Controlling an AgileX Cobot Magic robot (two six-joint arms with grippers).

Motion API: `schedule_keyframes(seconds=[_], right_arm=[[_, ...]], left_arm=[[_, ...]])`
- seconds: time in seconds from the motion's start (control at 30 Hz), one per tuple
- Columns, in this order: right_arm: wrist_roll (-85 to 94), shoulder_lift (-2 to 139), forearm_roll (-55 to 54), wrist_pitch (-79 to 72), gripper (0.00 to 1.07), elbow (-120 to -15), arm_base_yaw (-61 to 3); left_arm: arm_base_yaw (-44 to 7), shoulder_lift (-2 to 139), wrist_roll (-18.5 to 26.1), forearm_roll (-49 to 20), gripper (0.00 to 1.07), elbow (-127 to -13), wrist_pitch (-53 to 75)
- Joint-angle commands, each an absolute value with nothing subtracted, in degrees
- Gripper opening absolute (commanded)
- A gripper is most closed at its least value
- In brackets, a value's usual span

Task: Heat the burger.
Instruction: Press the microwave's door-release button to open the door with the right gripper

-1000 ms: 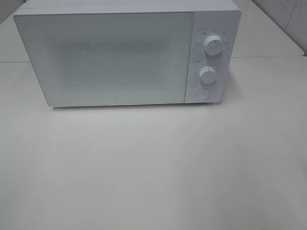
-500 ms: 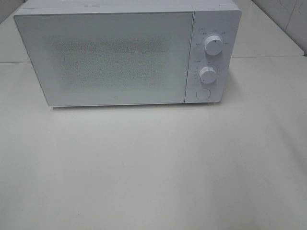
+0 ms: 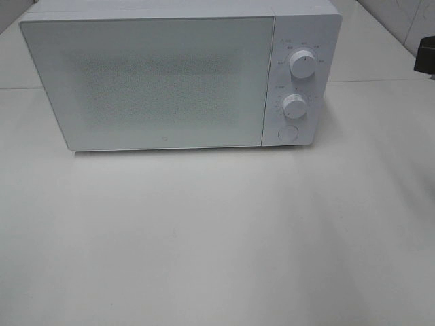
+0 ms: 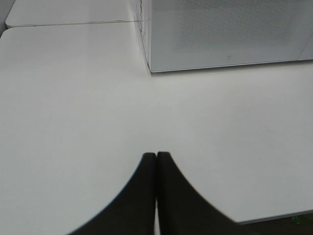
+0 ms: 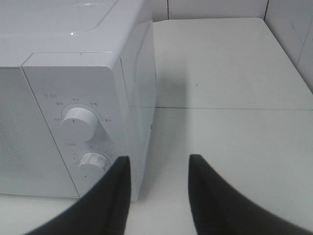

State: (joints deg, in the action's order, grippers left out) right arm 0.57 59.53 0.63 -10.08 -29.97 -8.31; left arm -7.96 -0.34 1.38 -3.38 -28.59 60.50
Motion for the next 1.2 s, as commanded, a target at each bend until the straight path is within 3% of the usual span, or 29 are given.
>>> schedule_keyframes(seconds=[0.03,0.1,0.23,0.47,0.63,0.8,1.03,1.2], right_arm=[[0.9,63.7,0.7,-15.8,0.20,-30.3,-8.1],[0.9,64.7,0.7,-16.8,0.17,-30.3,-8.1],[0.9,69.0,0.7,-20.1,0.00,-30.3,-8.1],[0.3,73.7,0.7,-24.9,0.00,-30.3,-8.3],[0.3,76.3,0.8,-30.0,0.00,-30.3,-12.4],[0.3,81.3,0.6,-35.1,0.00,-30.3,-21.3],[0.0,86.9,-3.0,-38.0,0.00,-30.3,-27.2],[-2.6,90.9,-5.5,-38.4,0.00,-30.3,-27.4]], left_arm=[[-7.9,-0.8,1.4,-3.7,0.00,-28.5,59.7],[-7.9,-0.8,1.4,-3.7,0.00,-28.5,59.7],[-7.9,-0.8,1.4,-3.7,0.00,-28.5,59.7],[-7.9,-0.8,1.4,-3.7,0.00,-28.5,59.7],[-7.9,-0.8,1.4,-3.7,0.00,-28.5,59.7],[-7.9,-0.8,1.4,-3.7,0.00,-28.5,59.7],[-7.9,-0.8,1.4,-3.7,0.00,-28.5,59.7],[-7.9,-0.8,1.4,-3.7,0.00,-28.5,59.7]])
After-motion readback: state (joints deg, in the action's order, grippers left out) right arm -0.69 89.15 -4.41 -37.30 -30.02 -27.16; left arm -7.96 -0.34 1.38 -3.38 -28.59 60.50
